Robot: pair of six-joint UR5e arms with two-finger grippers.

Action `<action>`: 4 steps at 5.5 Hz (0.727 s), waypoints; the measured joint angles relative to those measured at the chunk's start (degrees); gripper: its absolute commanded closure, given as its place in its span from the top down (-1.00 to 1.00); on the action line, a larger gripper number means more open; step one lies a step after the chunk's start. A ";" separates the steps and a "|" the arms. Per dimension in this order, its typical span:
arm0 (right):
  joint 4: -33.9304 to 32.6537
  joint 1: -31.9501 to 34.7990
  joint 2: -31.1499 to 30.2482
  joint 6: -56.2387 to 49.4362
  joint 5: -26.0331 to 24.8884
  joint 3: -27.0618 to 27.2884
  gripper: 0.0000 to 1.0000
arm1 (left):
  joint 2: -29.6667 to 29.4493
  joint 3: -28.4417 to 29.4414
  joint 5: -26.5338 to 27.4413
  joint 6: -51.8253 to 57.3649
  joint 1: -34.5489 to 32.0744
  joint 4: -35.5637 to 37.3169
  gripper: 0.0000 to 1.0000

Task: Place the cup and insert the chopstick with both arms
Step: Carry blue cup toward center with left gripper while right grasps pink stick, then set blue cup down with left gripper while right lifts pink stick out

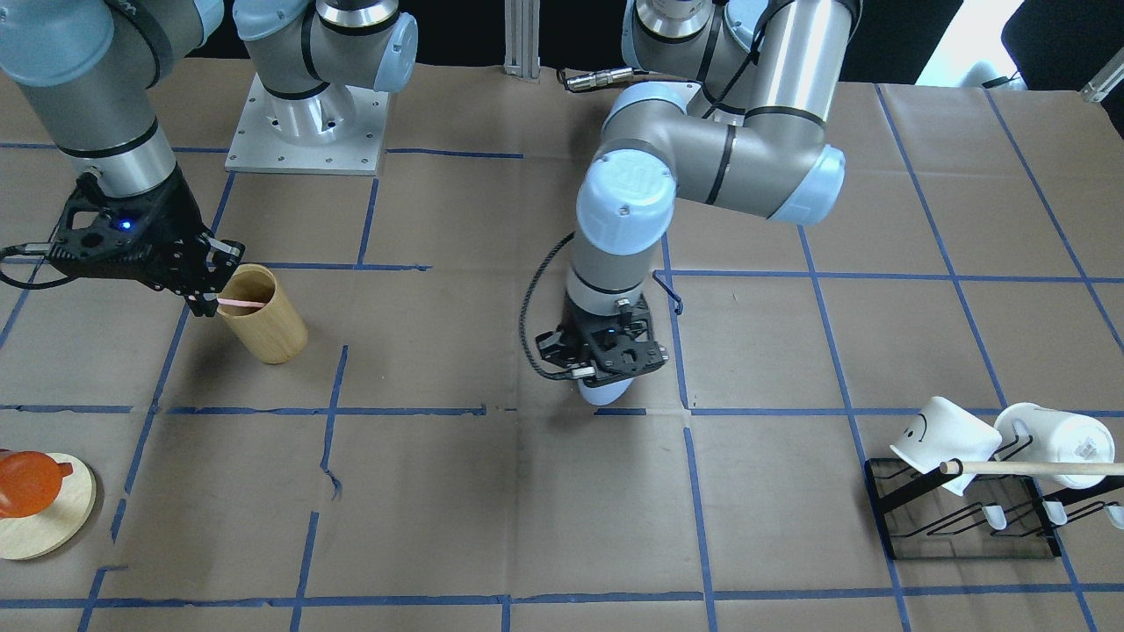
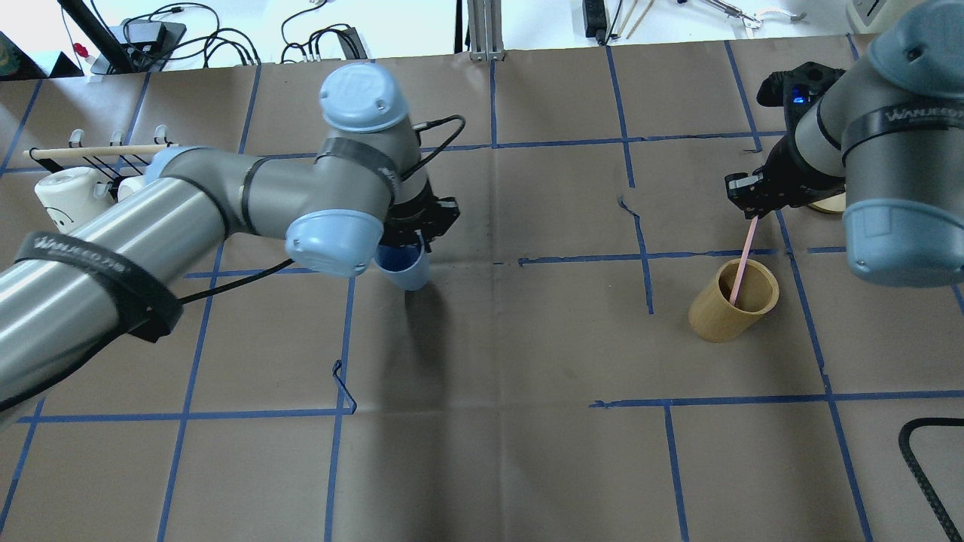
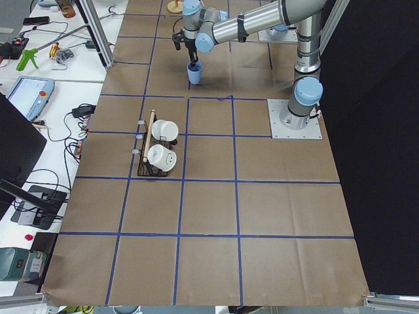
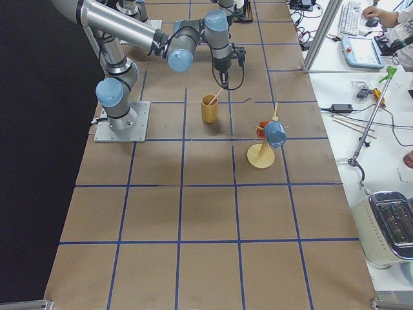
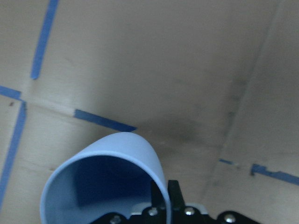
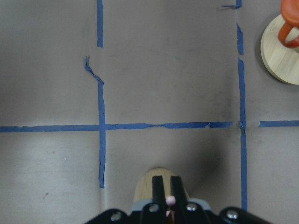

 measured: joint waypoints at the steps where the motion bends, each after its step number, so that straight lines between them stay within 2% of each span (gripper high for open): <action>1: 8.46 0.07 0.11 0.07 -0.01 -6.80 -0.83 | -3.70 5.03 0.01 -7.20 -4.23 -0.02 -0.80; 2: 17.95 0.12 1.05 0.57 0.01 -14.68 -0.83 | -5.09 6.84 0.08 -10.07 -5.94 -0.05 -0.80; 3: 25.48 0.62 2.60 2.32 0.19 -20.93 -0.83 | -5.43 7.17 0.25 -10.32 -6.38 -0.09 0.51; 4: 30.87 2.96 4.54 5.99 0.27 -26.00 -0.83 | -5.63 7.11 0.40 -9.89 -6.48 -0.13 0.99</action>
